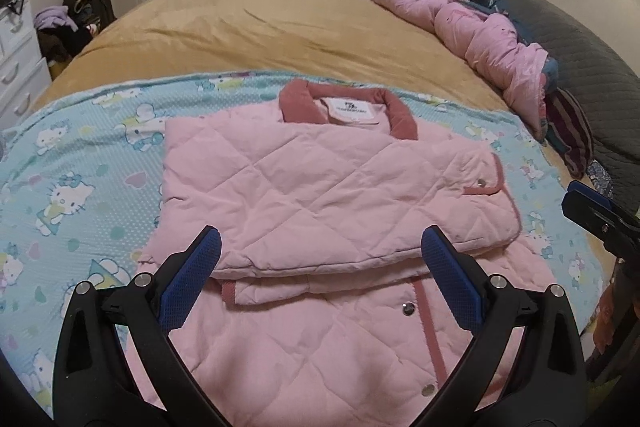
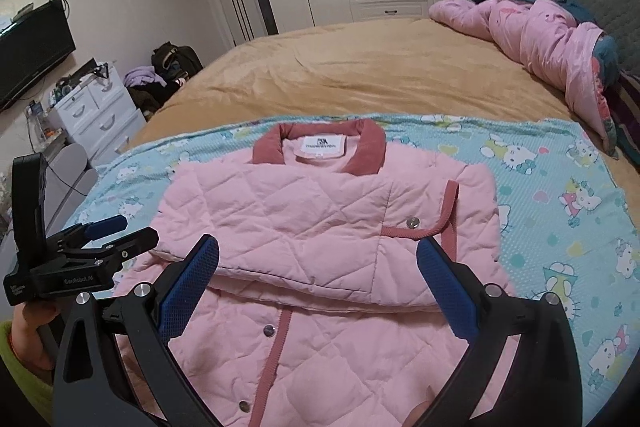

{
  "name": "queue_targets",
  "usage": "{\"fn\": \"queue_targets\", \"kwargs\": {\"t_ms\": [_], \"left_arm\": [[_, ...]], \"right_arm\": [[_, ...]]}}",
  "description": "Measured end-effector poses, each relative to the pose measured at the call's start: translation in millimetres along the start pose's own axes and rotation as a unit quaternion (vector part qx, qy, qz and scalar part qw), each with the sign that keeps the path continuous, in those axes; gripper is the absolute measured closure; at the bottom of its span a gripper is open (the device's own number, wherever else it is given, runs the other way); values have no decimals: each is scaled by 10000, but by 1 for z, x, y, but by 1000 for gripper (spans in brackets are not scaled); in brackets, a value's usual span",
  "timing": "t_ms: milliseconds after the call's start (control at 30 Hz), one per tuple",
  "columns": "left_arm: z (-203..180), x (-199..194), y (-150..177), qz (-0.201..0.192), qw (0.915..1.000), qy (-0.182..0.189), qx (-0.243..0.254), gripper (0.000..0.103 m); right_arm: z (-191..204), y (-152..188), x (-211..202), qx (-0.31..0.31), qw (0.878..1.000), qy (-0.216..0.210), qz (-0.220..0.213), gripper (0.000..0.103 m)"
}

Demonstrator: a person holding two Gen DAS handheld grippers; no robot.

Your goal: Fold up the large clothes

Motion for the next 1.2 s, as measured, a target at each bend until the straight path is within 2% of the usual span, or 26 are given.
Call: {"fn": "queue_targets", "kwargs": {"t_ms": [367, 700, 833, 1000, 1200], "left_arm": [[-22, -40, 6, -283, 9994, 51, 187, 9], [-37, -71, 27, -506, 9982, 80, 310, 9], [-39, -78, 37, -514, 9979, 45, 384, 9], [-34, -84, 54, -534, 9982, 125, 236, 9], [-31, -86, 70, -467, 9987, 52, 214, 9]], "right_arm": [[-3, 2, -51, 39, 9993, -24, -366, 4], [-3, 16, -92, -24, 9979, -7, -647, 4], [-2, 25, -103, -89, 9977, 1, -668, 4], [-1, 39, -109, -149, 9979, -5, -625, 4], [-2, 54, -110, -214, 9984, 23, -523, 4]]}}
Point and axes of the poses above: each gripper's, at about its wrist camera, not at the fingertips, and x roughly the way its jaws point, z to its left, y to its underside, the point moved 1 cm from there along x, roughly the way its jaws point, and after that the axes turned 13 degrees about y, right-handed, at the moved point
